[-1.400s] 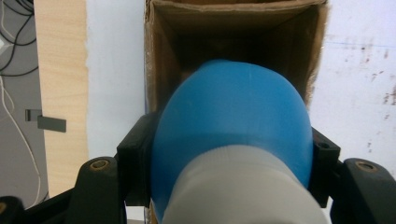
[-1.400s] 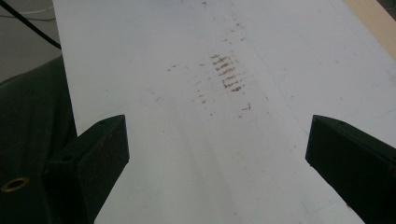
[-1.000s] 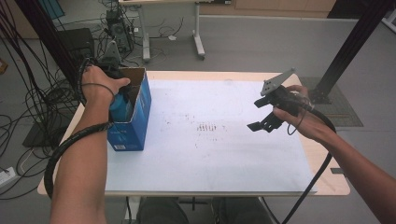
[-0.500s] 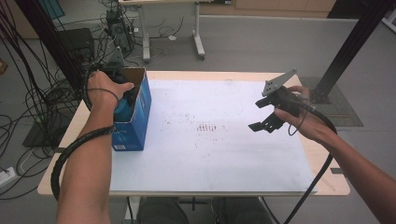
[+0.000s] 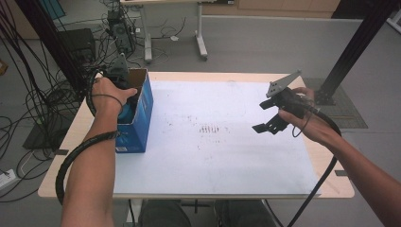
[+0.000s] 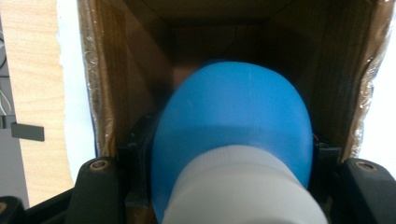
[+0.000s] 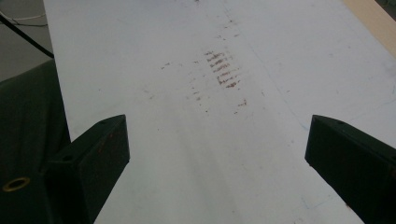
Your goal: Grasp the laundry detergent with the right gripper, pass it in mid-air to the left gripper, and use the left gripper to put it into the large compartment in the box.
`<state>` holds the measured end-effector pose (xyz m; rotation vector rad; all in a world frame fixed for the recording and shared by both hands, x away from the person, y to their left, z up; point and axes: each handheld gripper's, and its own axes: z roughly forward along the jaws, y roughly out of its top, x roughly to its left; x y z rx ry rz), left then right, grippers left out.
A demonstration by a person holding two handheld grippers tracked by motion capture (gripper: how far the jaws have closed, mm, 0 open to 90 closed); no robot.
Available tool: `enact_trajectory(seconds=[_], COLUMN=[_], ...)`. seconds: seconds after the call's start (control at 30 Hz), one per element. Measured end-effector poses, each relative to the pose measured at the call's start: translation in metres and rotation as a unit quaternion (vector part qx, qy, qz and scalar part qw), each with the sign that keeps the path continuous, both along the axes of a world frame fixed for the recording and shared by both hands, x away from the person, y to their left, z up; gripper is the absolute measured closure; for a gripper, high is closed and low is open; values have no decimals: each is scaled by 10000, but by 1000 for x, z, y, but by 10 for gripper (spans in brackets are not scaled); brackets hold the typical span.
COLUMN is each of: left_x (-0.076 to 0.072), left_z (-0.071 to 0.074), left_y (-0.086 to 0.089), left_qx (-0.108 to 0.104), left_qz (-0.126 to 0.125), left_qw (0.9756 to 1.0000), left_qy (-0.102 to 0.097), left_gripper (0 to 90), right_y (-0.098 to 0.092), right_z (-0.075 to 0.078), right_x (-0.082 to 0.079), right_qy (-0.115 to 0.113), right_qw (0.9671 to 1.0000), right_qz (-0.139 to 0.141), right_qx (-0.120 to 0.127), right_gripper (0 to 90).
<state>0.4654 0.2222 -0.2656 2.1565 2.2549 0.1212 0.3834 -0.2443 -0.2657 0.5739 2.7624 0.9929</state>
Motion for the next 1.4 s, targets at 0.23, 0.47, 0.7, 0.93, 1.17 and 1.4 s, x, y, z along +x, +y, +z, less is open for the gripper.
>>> enact_trajectory(seconds=[0.23,0.47,0.7,0.93,1.17,1.4], left_x=[0,1,3,4,6,7], left_z=[-6,-6,-7,-8,-8,-8], left_y=[2,2,2,1,2,1], left_qx=[16,8,12,32,28,33], left_qz=[-7,-20,-19,-36,-40,-46], left_qw=[10000,10000,10000,10000,10000,10000], left_qy=[18,15,-10,9,33,51], left_gripper=[366,365,364,365,364,364], right_y=[0,1,-1,-3,-4,-5], right_z=[0,1,2,3,4,6], right_x=[1,2,3,4,4,5], right_qy=[-18,-27,-31,-37,-47,-53], right_qw=[10000,10000,10000,10000,10000,9999], right_qz=[-15,-16,-43,-63,-71,-96], right_qx=[-5,-6,1,-22,-39,-23], right_gripper=[64,64,64,64,64,64])
